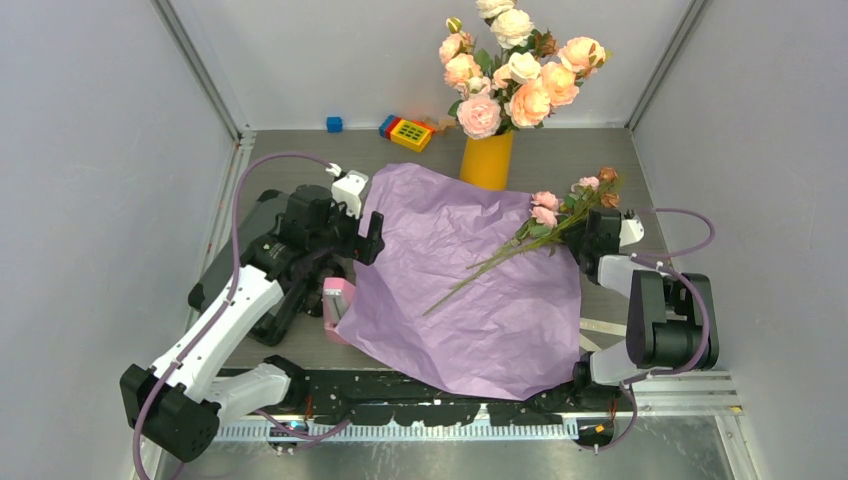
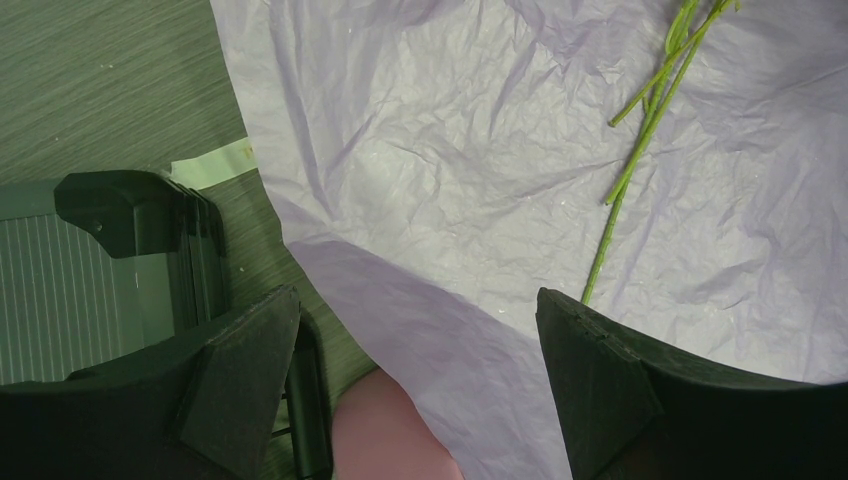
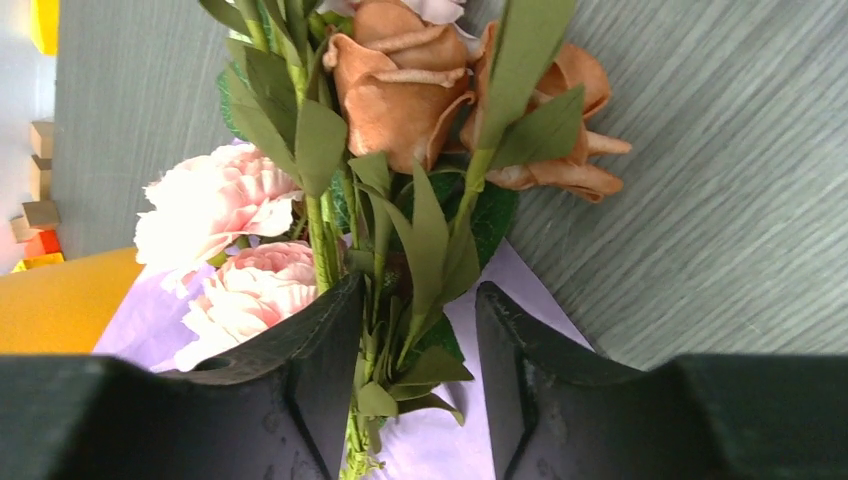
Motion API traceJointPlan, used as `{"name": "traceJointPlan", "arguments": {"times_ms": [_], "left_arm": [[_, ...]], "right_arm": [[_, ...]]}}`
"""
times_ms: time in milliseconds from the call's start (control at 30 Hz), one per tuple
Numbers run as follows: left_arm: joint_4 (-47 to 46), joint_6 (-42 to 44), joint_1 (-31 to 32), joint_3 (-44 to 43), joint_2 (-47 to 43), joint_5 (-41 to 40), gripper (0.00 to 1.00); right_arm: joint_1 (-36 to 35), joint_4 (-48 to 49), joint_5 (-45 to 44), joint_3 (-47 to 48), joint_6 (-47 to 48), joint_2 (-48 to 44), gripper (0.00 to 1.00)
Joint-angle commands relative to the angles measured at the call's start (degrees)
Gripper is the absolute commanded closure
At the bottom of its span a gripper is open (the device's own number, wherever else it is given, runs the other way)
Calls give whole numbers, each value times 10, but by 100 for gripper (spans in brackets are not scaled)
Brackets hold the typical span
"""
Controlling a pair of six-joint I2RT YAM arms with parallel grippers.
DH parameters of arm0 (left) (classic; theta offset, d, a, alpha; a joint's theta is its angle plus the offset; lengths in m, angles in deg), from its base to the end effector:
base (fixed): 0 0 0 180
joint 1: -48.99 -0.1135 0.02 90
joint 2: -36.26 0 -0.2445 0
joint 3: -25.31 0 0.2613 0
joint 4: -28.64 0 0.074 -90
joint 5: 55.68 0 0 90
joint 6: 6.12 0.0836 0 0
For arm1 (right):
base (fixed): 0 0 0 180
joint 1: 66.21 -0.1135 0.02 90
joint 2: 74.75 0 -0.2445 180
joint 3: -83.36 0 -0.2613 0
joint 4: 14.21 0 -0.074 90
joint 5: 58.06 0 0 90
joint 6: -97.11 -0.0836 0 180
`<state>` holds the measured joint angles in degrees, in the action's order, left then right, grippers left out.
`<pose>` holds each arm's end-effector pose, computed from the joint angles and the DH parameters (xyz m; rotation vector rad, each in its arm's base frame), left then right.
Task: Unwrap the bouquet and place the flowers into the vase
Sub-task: Pick up the fake flower from the wrapping paper.
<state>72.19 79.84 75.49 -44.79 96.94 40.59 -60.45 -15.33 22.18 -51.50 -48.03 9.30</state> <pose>0.2537 -0.1367 0.2813 0.4894 2.1381 -0.4220 0.3147 -0.0460 0.0920 1.2279 1.9106 0.2657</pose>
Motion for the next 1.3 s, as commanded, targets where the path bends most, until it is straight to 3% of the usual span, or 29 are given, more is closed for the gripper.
{"name": "traceJointPlan", "arguments": {"times_ms": [0,167,267,467,867,1067,1267], "left_arm": [[-13,1,-2,-11,-10,2,9],[-13,1,-2,-11,-10,2,9],[-13,1,-2,-10,-11,3,9],[-13,1,-2,-10,-13,2,9],[-14,1,-2,-10,-17,3,9],[-22,-5,-2,-8,-23,28,11],[-73,-102,37,-8,-30,73,13]], "right_arm": [[3,58,-10,3,-15,-1,55],[4,51,-17,1,-11,-26,68],[7,48,-19,1,-6,-42,83],[14,38,-8,5,2,-64,99],[15,-64,-28,30,65,-200,100],[16,-72,35,58,105,-232,100],[15,-73,88,67,113,-245,100]]}}
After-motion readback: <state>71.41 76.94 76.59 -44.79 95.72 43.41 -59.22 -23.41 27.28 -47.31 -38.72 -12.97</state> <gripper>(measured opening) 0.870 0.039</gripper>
